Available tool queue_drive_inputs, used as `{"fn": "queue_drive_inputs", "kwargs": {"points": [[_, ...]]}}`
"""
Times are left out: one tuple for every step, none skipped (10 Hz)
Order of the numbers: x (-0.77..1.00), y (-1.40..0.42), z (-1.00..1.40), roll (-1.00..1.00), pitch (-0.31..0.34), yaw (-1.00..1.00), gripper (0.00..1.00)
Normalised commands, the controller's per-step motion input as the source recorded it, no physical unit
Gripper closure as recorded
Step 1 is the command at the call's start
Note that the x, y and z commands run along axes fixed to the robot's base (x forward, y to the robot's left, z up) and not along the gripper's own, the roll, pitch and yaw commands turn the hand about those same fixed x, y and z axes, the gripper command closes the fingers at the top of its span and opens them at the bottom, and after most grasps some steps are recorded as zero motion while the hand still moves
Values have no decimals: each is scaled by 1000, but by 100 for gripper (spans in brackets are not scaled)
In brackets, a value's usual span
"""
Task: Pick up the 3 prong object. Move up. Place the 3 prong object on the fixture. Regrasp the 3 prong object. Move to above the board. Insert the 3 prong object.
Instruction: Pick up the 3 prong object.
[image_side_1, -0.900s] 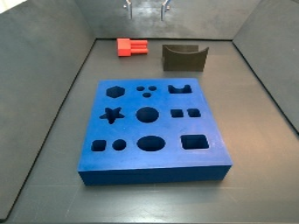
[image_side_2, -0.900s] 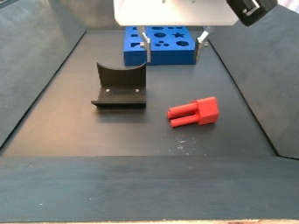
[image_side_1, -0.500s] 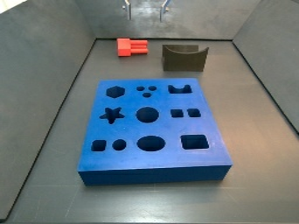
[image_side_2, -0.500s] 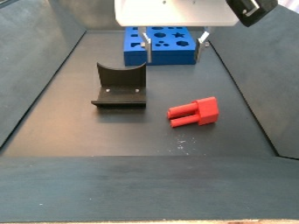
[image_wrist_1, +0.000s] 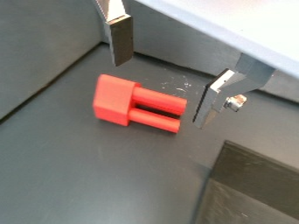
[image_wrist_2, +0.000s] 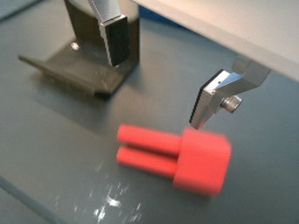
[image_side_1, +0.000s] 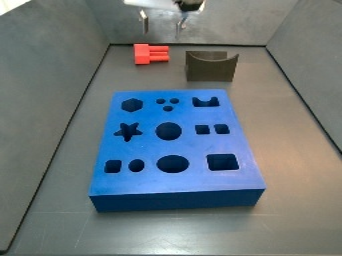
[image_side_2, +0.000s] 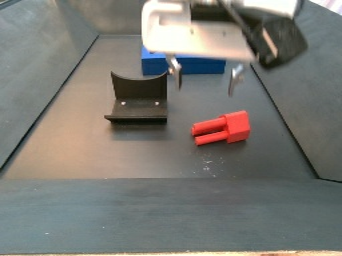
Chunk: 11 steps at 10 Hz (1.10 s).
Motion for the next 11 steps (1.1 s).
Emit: {"fn": "queue_drive_inputs", "kwargs": {"points": [[-109, 320, -531, 0, 106, -671, 0], [-94, 269, -546, 0, 151, -720, 0], [-46, 163, -551, 0, 180, -826, 0], [-31, 160, -537, 0, 174, -831, 0], [0, 71, -511, 0, 149, -926, 0], [0, 9, -474, 0, 117, -977, 0], [0, 0, -477, 0, 111, -986, 0], [0, 0, -451, 0, 71, -1000, 0], [0, 34, -400, 0, 6, -951, 0], [-23, 0, -103, 0, 0, -380, 0], [0, 0, 0, 0, 0, 0, 100]]}}
